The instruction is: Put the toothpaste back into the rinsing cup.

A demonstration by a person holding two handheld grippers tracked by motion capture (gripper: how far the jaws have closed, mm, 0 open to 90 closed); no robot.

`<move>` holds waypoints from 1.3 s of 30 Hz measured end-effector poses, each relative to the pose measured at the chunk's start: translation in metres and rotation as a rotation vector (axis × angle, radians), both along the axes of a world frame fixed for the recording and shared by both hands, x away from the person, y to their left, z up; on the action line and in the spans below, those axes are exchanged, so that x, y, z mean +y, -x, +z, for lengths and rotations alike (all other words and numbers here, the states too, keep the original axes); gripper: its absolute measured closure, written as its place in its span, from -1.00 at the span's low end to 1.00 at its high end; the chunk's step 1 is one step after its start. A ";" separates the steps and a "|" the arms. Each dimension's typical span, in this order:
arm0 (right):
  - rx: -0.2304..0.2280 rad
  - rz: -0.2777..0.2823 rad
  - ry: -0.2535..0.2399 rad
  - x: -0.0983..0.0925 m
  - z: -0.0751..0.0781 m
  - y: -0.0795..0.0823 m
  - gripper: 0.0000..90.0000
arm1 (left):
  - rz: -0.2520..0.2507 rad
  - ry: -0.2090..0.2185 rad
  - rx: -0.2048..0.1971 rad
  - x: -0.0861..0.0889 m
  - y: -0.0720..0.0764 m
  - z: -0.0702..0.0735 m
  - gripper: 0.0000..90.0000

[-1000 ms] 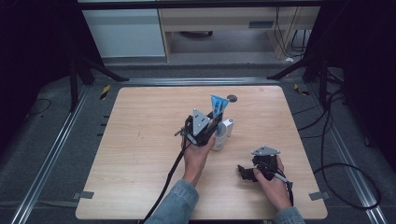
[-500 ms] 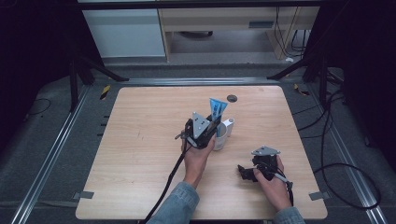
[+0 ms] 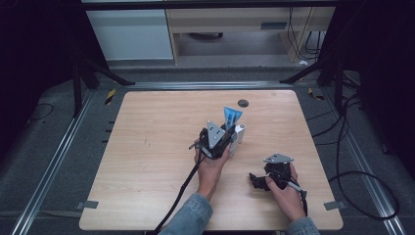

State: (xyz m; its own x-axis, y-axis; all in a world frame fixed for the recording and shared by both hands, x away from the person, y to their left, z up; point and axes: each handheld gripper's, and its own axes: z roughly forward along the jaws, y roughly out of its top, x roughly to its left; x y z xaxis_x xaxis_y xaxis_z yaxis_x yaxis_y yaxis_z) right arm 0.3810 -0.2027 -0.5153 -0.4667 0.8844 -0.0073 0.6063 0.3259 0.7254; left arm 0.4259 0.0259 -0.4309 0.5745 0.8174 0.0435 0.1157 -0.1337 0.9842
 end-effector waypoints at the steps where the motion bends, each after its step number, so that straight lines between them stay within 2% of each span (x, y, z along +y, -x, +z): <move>1: -0.002 0.003 0.002 0.000 0.000 0.000 -0.99 | 0.002 -0.001 0.004 0.000 0.000 -0.001 0.62; 8: 0.000 0.000 0.000 0.000 0.000 0.000 -0.99 | 0.006 -0.009 0.020 0.001 -0.001 -0.002 0.62; 18: 0.000 0.000 0.000 0.000 0.000 0.000 -0.99 | 0.008 -0.055 0.091 0.001 -0.008 -0.005 0.61; 21: 0.000 0.000 0.000 0.000 0.000 0.000 -0.99 | 0.011 -0.075 0.099 0.000 -0.009 -0.006 0.61; 32: -0.002 0.003 0.001 0.000 0.000 0.000 -0.99 | 0.029 -0.096 0.122 0.003 -0.009 -0.004 0.61; 38: 0.002 -0.001 -0.001 0.000 0.000 0.000 -0.99 | 0.017 -0.130 0.140 0.000 -0.011 -0.002 0.60; 39: 0.000 0.002 0.000 0.000 0.000 0.000 -0.99 | 0.017 -0.151 0.143 -0.002 -0.012 -0.001 0.60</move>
State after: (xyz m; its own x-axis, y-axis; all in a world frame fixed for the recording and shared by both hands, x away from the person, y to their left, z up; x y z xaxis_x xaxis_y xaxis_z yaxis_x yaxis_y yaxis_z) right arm 0.3810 -0.2028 -0.5154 -0.4681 0.8837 -0.0072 0.6057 0.3267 0.7256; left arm 0.4379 0.0236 -0.4316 0.5701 0.8171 0.0857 0.2559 -0.2758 0.9265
